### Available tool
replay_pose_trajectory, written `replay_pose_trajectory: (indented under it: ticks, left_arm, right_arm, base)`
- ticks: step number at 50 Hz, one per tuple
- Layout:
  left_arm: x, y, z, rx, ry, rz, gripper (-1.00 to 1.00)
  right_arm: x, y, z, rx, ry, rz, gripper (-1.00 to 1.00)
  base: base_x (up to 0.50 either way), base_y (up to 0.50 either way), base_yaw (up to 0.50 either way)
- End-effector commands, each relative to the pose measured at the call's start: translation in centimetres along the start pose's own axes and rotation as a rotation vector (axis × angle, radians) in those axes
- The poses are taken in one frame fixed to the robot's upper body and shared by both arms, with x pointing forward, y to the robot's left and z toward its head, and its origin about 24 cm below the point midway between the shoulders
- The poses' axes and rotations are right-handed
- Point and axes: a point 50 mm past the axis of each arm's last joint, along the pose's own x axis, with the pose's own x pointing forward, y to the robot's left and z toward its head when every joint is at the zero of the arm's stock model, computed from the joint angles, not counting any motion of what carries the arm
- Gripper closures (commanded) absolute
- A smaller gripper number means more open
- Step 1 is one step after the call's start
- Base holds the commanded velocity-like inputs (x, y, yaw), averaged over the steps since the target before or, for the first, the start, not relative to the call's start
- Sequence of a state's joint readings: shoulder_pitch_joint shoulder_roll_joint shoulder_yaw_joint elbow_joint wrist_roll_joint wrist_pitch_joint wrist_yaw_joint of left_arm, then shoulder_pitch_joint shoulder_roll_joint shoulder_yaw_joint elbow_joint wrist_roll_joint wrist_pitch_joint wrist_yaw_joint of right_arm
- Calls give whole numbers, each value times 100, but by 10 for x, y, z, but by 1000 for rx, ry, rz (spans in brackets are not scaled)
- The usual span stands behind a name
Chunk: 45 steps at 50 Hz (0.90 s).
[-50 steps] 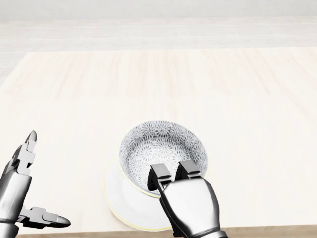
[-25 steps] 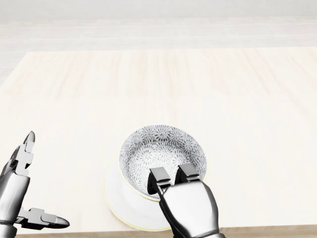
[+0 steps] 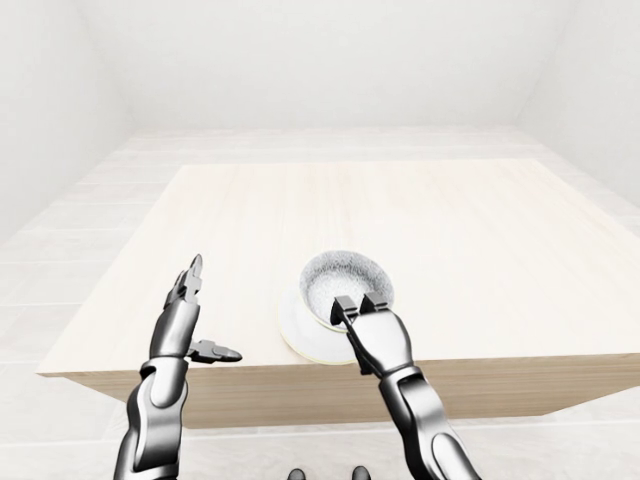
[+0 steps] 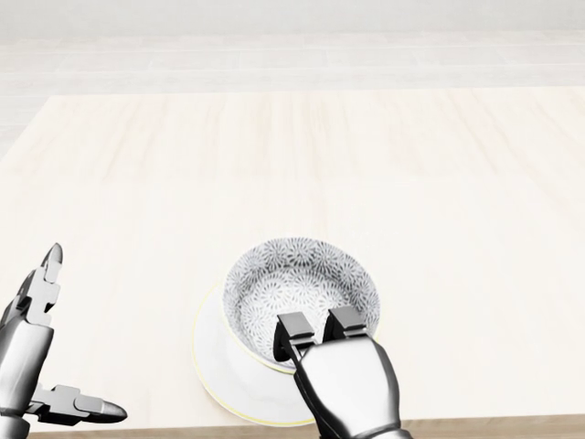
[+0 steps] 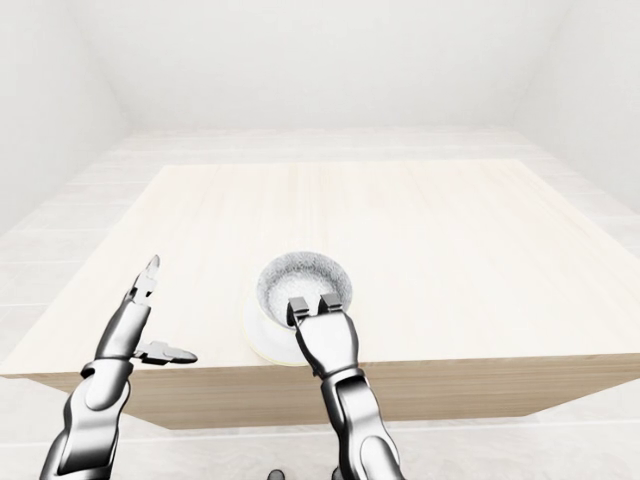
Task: Put the bowl on the plate.
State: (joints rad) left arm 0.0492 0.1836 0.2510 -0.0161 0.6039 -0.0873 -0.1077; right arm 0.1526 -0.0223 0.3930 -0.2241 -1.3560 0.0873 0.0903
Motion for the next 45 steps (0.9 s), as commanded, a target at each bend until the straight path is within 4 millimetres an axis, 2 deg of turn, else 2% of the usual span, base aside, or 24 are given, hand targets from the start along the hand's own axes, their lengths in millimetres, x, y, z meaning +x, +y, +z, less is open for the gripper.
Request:
replay_pose_trajectory:
  ticks: [1,37,45]
  left_arm:
    - [1,-1,-2,0,10,-1,-100]
    - [1,-3,-3,10,13,0,-100]
    - [1,2,4,15,-16,3,-100]
  right_arm:
    - [2,0,0,-14,3,-23,100]
    - [4,9,-4,-18,17,-6,100]
    - [4,13,-4,-23,18,-1,100]
  base:
    - [0,0,0]
    - [0,0,0]
    - [0,0,0]
